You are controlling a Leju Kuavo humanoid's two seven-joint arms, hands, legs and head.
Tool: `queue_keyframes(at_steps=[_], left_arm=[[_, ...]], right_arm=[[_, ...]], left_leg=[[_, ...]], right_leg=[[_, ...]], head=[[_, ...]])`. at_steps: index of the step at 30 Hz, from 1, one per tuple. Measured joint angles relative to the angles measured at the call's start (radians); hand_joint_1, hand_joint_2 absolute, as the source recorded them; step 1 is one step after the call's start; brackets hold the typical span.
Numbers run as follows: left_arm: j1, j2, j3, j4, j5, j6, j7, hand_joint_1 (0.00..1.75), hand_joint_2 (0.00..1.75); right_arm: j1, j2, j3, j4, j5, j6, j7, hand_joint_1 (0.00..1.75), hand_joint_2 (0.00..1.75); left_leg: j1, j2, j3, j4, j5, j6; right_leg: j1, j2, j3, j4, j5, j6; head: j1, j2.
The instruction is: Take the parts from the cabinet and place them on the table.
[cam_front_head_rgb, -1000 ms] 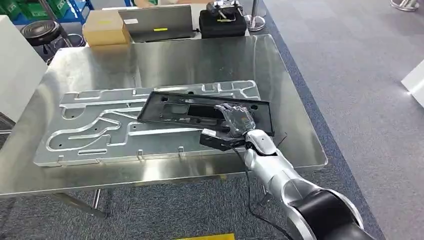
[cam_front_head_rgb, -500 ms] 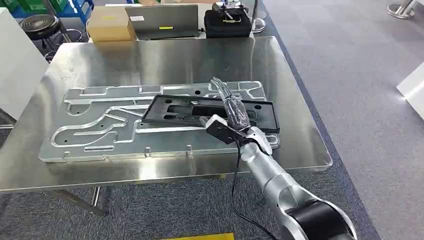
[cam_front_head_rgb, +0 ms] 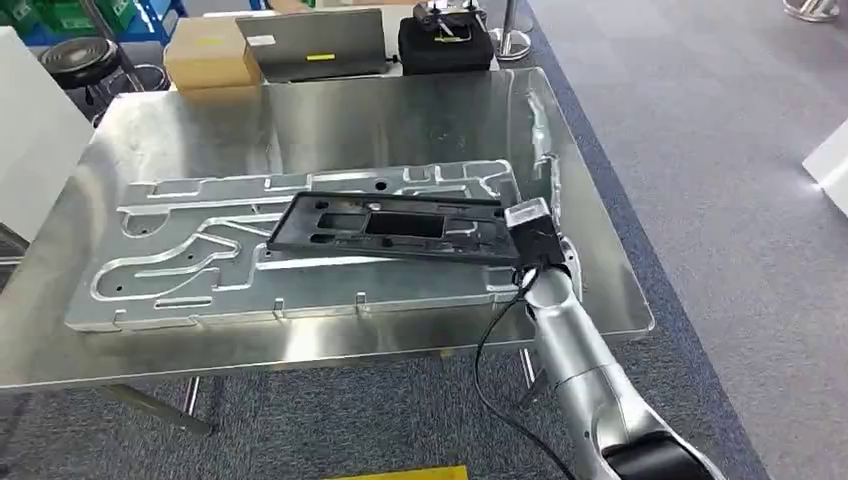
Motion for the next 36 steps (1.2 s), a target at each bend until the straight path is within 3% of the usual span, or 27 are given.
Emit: queue_keyframes(at_steps=[1, 2, 3, 4, 6, 7, 8, 11, 12, 13, 14, 16, 17, 18, 19, 20, 22, 23, 24, 27, 28, 30, 32, 33, 34, 36], left_arm=[[0.003, 0.0, 0.008, 0.0, 0.005, 0.002, 0.0, 0.0, 0.0], [0.006, -0.002, 0.013, 0.0, 0.011, 0.005, 0.002, 0.0, 0.0], [0.012, -0.002, 0.017, 0.0, 0.015, 0.008, 0.003, 0.0, 0.0], [0.018, -0.003, 0.022, 0.0, 0.02, 0.011, 0.004, 0.0, 0.0], [0.024, -0.004, 0.033, 0.0, 0.022, 0.014, 0.007, 0.0, 0.0], [0.023, -0.005, 0.037, 0.0, 0.022, 0.014, 0.009, 0.0, 0.0], [0.022, -0.006, 0.038, 0.0, 0.022, 0.014, 0.011, 0.0, 0.0], [0.024, -0.011, 0.042, 0.0, 0.02, 0.016, 0.01, 0.0, 0.0], [0.024, -0.013, 0.042, 0.0, 0.018, 0.017, 0.008, 0.0, 0.0], [0.022, -0.013, 0.042, 0.0, 0.016, 0.017, 0.008, 0.0, 0.0], [0.02, -0.013, 0.042, 0.0, 0.015, 0.017, 0.006, 0.0, 0.0], [0.019, -0.014, 0.042, 0.0, 0.015, 0.017, 0.006, 0.0, 0.0], [0.018, -0.014, 0.042, 0.0, 0.014, 0.017, 0.006, 0.0, 0.0], [0.018, -0.014, 0.042, 0.0, 0.013, 0.015, 0.006, 0.0, 0.0], [0.018, -0.014, 0.042, 0.0, 0.008, 0.012, 0.006, 0.0, 0.0], [0.018, -0.014, 0.042, 0.0, 0.002, 0.01, 0.006, 0.0, 0.0], [0.018, -0.016, 0.043, 0.0, 0.0, 0.01, 0.006, 0.0, 0.0], [0.018, -0.016, 0.043, 0.0, 0.0, 0.01, 0.006, 0.0, 0.0], [0.017, -0.018, 0.044, 0.0, 0.001, 0.011, 0.006, 0.0, 0.0], [0.021, -0.02, 0.052, 0.0, 0.001, 0.011, 0.01, 0.0, 0.0], [0.021, -0.021, 0.055, 0.0, 0.001, 0.012, 0.012, 0.0, 0.0], [0.023, -0.027, 0.058, 0.0, 0.0, 0.013, 0.019, 0.0, 0.0], [0.023, -0.029, 0.059, 0.001, 0.0, 0.013, 0.02, 0.0, 0.0], [0.023, -0.03, 0.059, 0.001, 0.0, 0.013, 0.021, 0.0, 0.0], [0.024, -0.031, 0.059, 0.001, 0.0, 0.014, 0.022, 0.0, 0.0], [0.024, -0.032, 0.06, 0.001, 0.0, 0.014, 0.023, 0.0, 0.0]], right_arm=[[0.043, -0.01, -0.027, -0.084, -0.016, -0.03, 0.003, 0.0, 0.0], [0.087, -0.022, -0.061, -0.172, -0.029, -0.044, 0.016, 0.0, 0.0], [0.129, -0.032, -0.101, -0.247, -0.04, -0.045, 0.023, 0.0, 0.0], [0.163, -0.039, -0.144, -0.309, -0.05, -0.038, 0.025, 0.0, 0.0], [0.221, -0.053, -0.227, -0.415, -0.053, -0.024, 0.014, 0.0, 0.0], [0.25, -0.06, -0.265, -0.461, -0.052, -0.016, 0.005, 0.0, 0.0], [0.279, -0.066, -0.297, -0.491, -0.049, -0.01, -0.001, 0.0, 0.0], [0.362, -0.076, -0.389, -0.552, -0.047, 0.019, -0.003, 0.0, 0.0], [0.387, -0.081, -0.409, -0.567, -0.046, 0.021, -0.003, 0.0, 0.0], [0.41, -0.087, -0.428, -0.575, -0.046, 0.02, -0.004, 0.0, 0.0], [0.426, -0.093, -0.444, -0.578, -0.046, 0.02, -0.003, 0.0, 0.0], [0.451, -0.099, -0.465, -0.583, -0.046, 0.02, -0.003, 0.0, 0.0], [0.463, -0.1, -0.474, -0.586, -0.045, 0.018, -0.003, 0.0, 0.0], [0.475, -0.1, -0.482, -0.586, -0.04, 0.018, -0.002, 0.0, 0.0], [0.488, -0.1, -0.486, -0.587, -0.035, 0.018, 0.0, 0.0, 0.0], [0.502, -0.1, -0.489, -0.59, -0.032, 0.016, -0.001, 0.0, 0.0], [0.523, -0.101, -0.492, -0.594, -0.028, 0.008, -0.003, 0.0, 0.0], [0.527, -0.101, -0.492, -0.594, -0.024, 0.003, -0.003, 0.0, 0.0], [0.54, -0.103, -0.493, -0.594, -0.016, 0.001, -0.003, 0.0, 0.0], [0.572, -0.109, -0.506, -0.582, -0.003, -0.005, -0.003, 0.0, 0.0], [0.581, -0.109, -0.512, -0.568, 0.005, -0.007, -0.003, 0.0, 0.0], [0.6, -0.109, -0.53, -0.533, 0.013, -0.012, -0.003, 0.0, 0.0], [0.621, -0.109, -0.546, -0.493, 0.025, -0.017, -0.002, 0.0, 0.0], [0.63, -0.109, -0.557, -0.466, 0.028, -0.019, -0.002, 0.0, 0.0], [0.639, -0.108, -0.565, -0.446, 0.031, -0.019, -0.002, 0.0, 0.0], [0.65, -0.108, -0.577, -0.42, 0.033, -0.019, -0.002, 0.0, 0.0]], left_leg=[[0.0, 0.0, -0.037, 0.085, -0.041, -0.003], [0.0, 0.0, -0.058, 0.136, -0.058, -0.005], [0.001, 0.0, -0.058, 0.144, -0.051, -0.006], [0.002, 0.0, -0.037, 0.109, -0.026, -0.005], [0.005, 0.0, 0.054, -0.057, 0.057, -0.002], [0.006, -0.002, 0.095, -0.135, 0.072, 0.004], [0.0, -0.004, 0.104, -0.151, 0.064, 0.011], [-0.004, -0.004, 0.096, -0.146, 0.075, 0.028], [-0.002, -0.003, 0.095, -0.157, 0.085, 0.04], [0.001, 0.001, 0.091, -0.161, 0.093, 0.049], [0.001, 0.001, 0.084, -0.161, 0.099, 0.056], [-0.002, 0.002, 0.065, -0.16, 0.111, 0.06], [-0.003, 0.004, 0.055, -0.16, 0.119, 0.06], [-0.004, 0.005, 0.044, -0.158, 0.126, 0.059], [-0.004, 0.005, 0.034, -0.157, 0.132, 0.058], [-0.004, 0.005, 0.024, -0.154, 0.139, 0.056], [-0.004, 0.003, 0.009, -0.151, 0.153, 0.049], [-0.008, 0.003, 0.002, -0.151, 0.159, 0.043], [-0.007, 0.004, 0.005, -0.157, 0.169, 0.036], [-0.008, 0.001, 0.003, -0.167, 0.196, 0.016], [-0.003, 0.001, -0.004, -0.157, 0.176, 0.013], [-0.002, 0.001, -0.038, -0.055, 0.051, 0.009], [-0.002, 0.002, -0.07, 0.1, -0.04, 0.004], [-0.002, 0.002, -0.069, 0.147, -0.047, 0.002], [-0.002, 0.002, -0.05, 0.148, -0.027, 0.002], [-0.002, 0.002, 0.045, 0.039, 0.037, 0.007]], right_leg=[[0.002, -0.005, 0.0, 0.0, 0.0, 0.0], [0.003, -0.009, 0.0, 0.001, -0.001, -0.001], [0.003, -0.011, 0.0, 0.001, -0.001, -0.001], [0.002, -0.011, 0.0, 0.002, -0.002, 0.0], [0.001, -0.008, -0.001, 0.007, -0.004, 0.004], [0.001, -0.007, -0.002, 0.011, -0.006, 0.01], [0.008, -0.005, -0.007, 0.018, -0.007, 0.017], [0.004, -0.003, -0.008, 0.011, 0.006, 0.037], [0.003, -0.002, -0.011, 0.012, 0.008, 0.044], [-0.003, 0.0, -0.016, 0.026, -0.019, 0.05], [-0.003, 0.001, -0.031, 0.067, -0.066, 0.055], [-0.006, 0.001, -0.085, 0.22, -0.167, 0.063], [-0.007, 0.001, -0.103, 0.284, -0.197, 0.066], [-0.007, 0.001, -0.1, 0.308, -0.201, 0.067], [-0.007, 0.001, -0.075, 0.288, -0.182, 0.066], [-0.007, 0.001, -0.029, 0.226, -0.147, 0.064], [-0.006, 0.001, 0.096, 0.049, -0.101, 0.056], [0.0, 0.001, 0.132, -0.018, -0.126, 0.05], [0.005, 0.003, 0.122, -0.005, -0.105, 0.042], [0.007, 0.002, 0.109, -0.017, -0.087, 0.021], [-0.002, -0.004, 0.103, -0.023, -0.072, 0.015], [-0.001, -0.005, 0.078, -0.023, -0.052, 0.003], [0.001, -0.007, 0.05, -0.021, -0.032, 0.002], [0.002, -0.008, 0.036, -0.018, -0.023, 0.002], [0.002, -0.008, 0.021, -0.014, -0.015, 0.004], [0.002, -0.008, -0.008, -0.004, -0.001, 0.008]], head=[[0.0, 0.0], [0.0, 0.0], [0.0, 0.0], [0.0, 0.0], [0.0, 0.0], [0.0, 0.0], [0.0, 0.0], [0.0, 0.0], [0.0, 0.0], [0.0, 0.0], [0.0, 0.0], [0.0, 0.0], [0.0, 0.0], [0.0, 0.0], [0.0, 0.0], [0.0, 0.0], [0.0, 0.0], [0.0, 0.0], [-0.002, 0.0], [0.0, 0.0], [0.0, 0.0], [0.0, 0.0], [0.0, 0.0], [0.0, 0.0], [0.0, 0.0], [0.0, 0.0]])
